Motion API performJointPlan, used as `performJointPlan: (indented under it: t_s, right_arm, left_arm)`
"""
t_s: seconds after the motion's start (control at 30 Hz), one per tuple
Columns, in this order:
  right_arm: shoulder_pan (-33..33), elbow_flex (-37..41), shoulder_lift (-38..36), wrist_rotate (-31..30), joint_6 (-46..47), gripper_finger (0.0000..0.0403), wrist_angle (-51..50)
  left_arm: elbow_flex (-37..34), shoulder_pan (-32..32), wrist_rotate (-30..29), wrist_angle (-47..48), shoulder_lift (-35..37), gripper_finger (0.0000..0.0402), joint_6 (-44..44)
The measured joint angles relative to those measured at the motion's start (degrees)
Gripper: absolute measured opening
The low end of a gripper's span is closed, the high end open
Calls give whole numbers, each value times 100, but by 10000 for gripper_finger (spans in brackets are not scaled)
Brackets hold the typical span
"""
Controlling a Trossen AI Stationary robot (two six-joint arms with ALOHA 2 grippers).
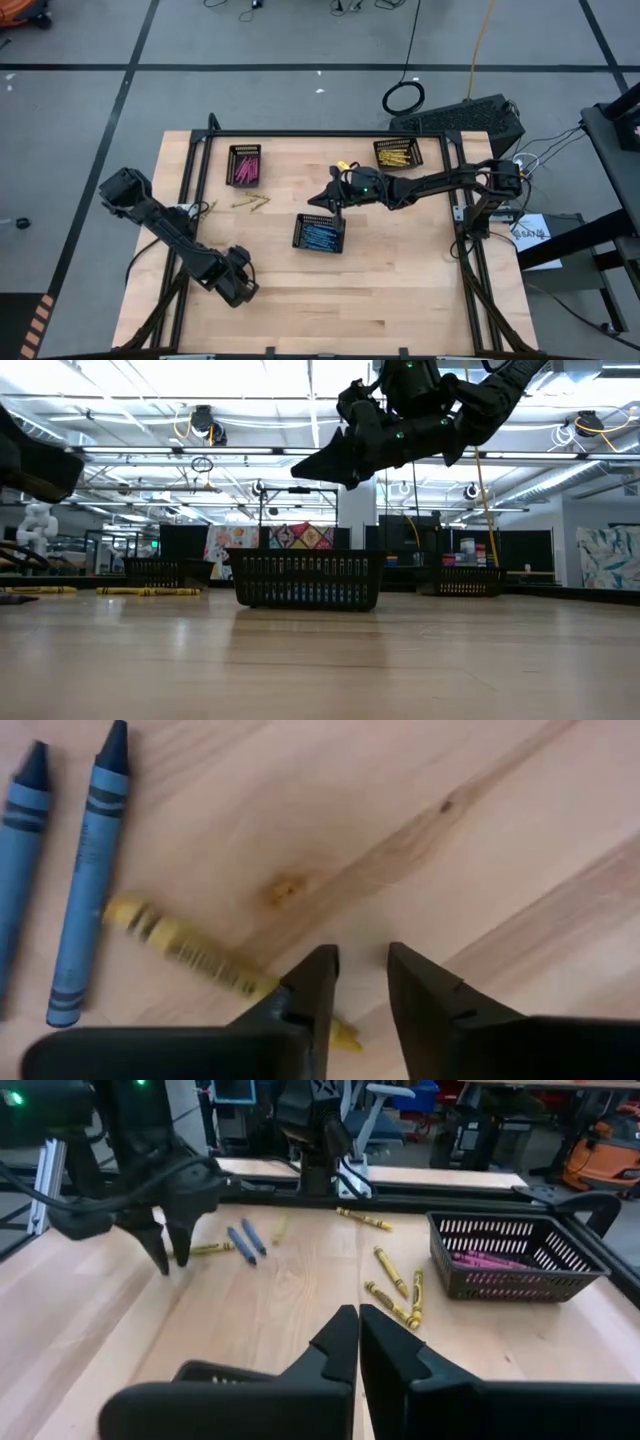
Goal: Sort crayons
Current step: Put the yellow crayon into the top right black bin
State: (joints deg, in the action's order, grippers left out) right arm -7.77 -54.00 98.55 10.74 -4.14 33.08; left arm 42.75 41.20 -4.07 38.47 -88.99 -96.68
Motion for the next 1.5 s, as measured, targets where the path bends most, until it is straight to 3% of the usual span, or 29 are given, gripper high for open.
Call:
performJointPlan:
  t_s: [0.4, 0.57, 0.7, 0.77, 0.93, 1.23, 1.5]
  right_arm:
    - [1, -4, -961, -10, -565, 0, -1570]
    - [0, -4, -956, -15, -674, 0, -1654]
    - [0, -4, -956, -17, -733, 0, -1619]
    - [2, -2, -953, -17, -761, 0, -1585]
    - [0, -2, -953, -17, -931, 0, -1545]
    - [2, -2, -953, -16, -1071, 0, -1534]
    - [2, 0, -951, -7, -1021, 0, -1549]
  left_arm:
    - [12, 280, -333, 52, 1, 15, -33]
    - [519, 308, -209, 606, 170, 1, -98]
    - [1023, 601, 115, 1077, 277, 1, -1058]
    - [1098, 828, 168, 1128, 271, 4, -2111]
    - [1067, 1345, 1166, 1098, 259, 50, -3705]
    - [1007, 1362, 1455, 1652, 43, 172, -3794]
    - [427, 1357, 1455, 1434, 43, 194, -3847]
